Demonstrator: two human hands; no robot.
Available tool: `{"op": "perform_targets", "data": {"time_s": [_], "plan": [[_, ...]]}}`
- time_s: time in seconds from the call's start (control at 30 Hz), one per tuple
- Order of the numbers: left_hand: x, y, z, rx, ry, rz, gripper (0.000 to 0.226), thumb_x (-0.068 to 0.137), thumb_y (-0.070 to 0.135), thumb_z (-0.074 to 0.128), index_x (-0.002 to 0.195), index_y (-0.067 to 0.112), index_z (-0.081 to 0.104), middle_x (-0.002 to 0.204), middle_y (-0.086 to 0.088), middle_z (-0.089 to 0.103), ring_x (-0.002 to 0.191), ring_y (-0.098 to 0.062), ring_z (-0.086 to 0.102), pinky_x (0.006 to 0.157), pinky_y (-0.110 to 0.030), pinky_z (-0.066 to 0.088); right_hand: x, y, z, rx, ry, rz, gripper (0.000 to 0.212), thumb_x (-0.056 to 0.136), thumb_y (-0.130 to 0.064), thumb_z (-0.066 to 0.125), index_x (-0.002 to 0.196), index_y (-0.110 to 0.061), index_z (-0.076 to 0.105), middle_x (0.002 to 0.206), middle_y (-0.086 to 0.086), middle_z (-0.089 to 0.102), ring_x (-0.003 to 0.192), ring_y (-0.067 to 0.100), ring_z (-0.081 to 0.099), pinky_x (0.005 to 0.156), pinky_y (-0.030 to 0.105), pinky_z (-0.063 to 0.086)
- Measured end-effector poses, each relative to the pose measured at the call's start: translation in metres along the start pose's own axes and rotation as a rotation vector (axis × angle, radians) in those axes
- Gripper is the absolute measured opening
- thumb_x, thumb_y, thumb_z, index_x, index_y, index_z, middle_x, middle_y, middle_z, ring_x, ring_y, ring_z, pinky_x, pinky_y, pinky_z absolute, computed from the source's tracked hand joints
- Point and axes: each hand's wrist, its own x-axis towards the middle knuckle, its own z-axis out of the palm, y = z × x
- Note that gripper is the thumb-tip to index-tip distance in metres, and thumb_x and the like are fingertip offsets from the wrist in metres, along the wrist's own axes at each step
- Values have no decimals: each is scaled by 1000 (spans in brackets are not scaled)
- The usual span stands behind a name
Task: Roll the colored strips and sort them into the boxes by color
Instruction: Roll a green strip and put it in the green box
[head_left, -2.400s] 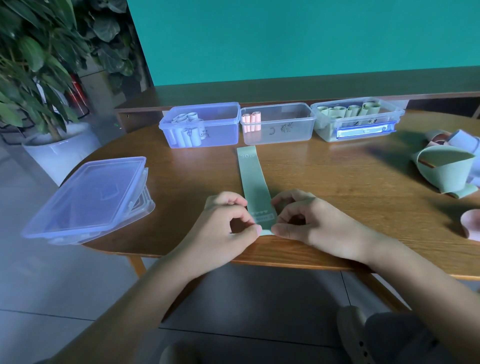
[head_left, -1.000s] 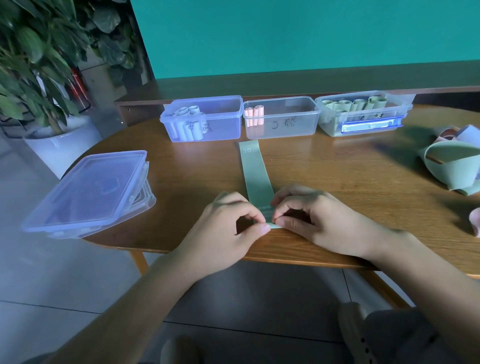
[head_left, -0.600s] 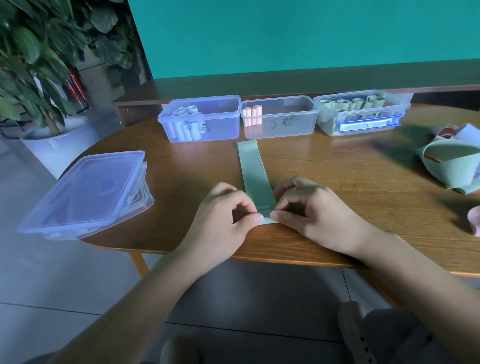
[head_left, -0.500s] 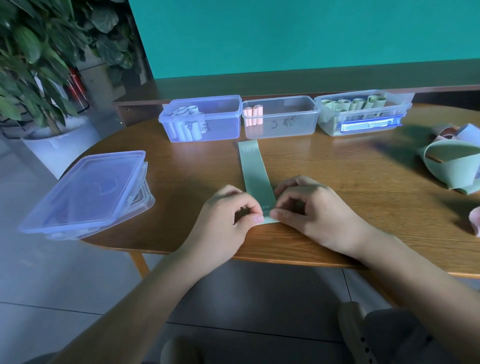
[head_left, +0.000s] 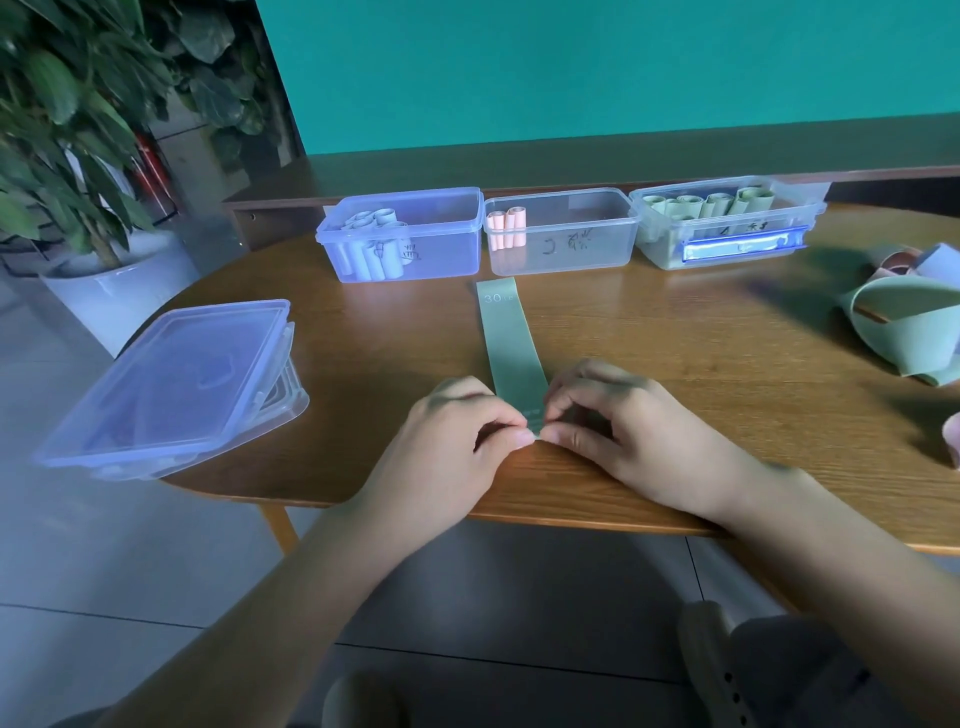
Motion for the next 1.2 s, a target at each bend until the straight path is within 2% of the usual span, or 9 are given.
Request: {"op": "perform_targets", "data": {"time_s": [0.13,0.27,0.37,0.5,0.6,0.8,0.97,1.1,1.2], "plan": [[0,0,1,4,59,26,14,92,31,70,97,22,79,95,10,66,86,-7,60,79,-31,55,3,0,-1,-3,34,-30,19,94,-37,64,99,-20,72,107,-9,62,103,9,62,92,35,50],[1,-1,1,-3,83,51,11,92,26,71,100,22,77,98,11,67,88,-4,59,79,-20,53,5,0,2,-26,70,-53,15,98,-28,65,97,-15,74,103,-6,64,98,9,63,89,32,50],[1,-3,1,15,61,57,11,93,28,70,101,24,76,100,13,66,90,-1,58,81,-18,51,6,2,3,-53,72,-50,29,100,-36,57,98,-14,75,104,-6,64,95,9,63,86,34,52],[3,-7,3,41,35,50,16,92,29,70,106,23,75,104,12,66,94,-3,58,85,-24,52,7,2,5,-120,100,-38,41,102,-43,47,101,-13,75,112,-4,64,96,14,65,84,39,55],[6,-7,2,35,36,34,17,94,30,68,107,23,76,105,12,66,93,-3,58,85,-23,53,6,-1,5,-100,132,-57,30,100,-38,55,110,-17,74,115,-4,64,101,13,66,88,36,55],[8,-6,3,50,30,11,20,95,33,66,110,24,76,106,12,64,93,-2,57,83,-16,51,10,4,5,-50,118,-33,13,95,-29,70,105,-24,75,105,-11,65,95,8,64,86,38,54],[11,-5,3,18,36,23,14,92,31,71,104,25,74,105,14,59,96,0,53,84,-17,50,16,6,4,-8,110,-31,13,95,-30,70,103,-23,77,101,-13,66,92,2,62,86,32,52],[17,-5,4,42,-3,-16,11,93,33,67,102,28,71,102,18,58,88,1,52,77,-12,48,22,9,1,-12,88,-12,14,97,-28,67,101,-20,78,97,-9,67,92,8,63,85,38,53],[22,-11,5,11,5,-15,12,95,33,65,104,28,72,101,16,61,91,-1,53,81,-19,50,23,11,3,-51,107,-2,15,99,-27,65,103,-20,78,101,-8,64,92,10,63,84,40,53]]}}
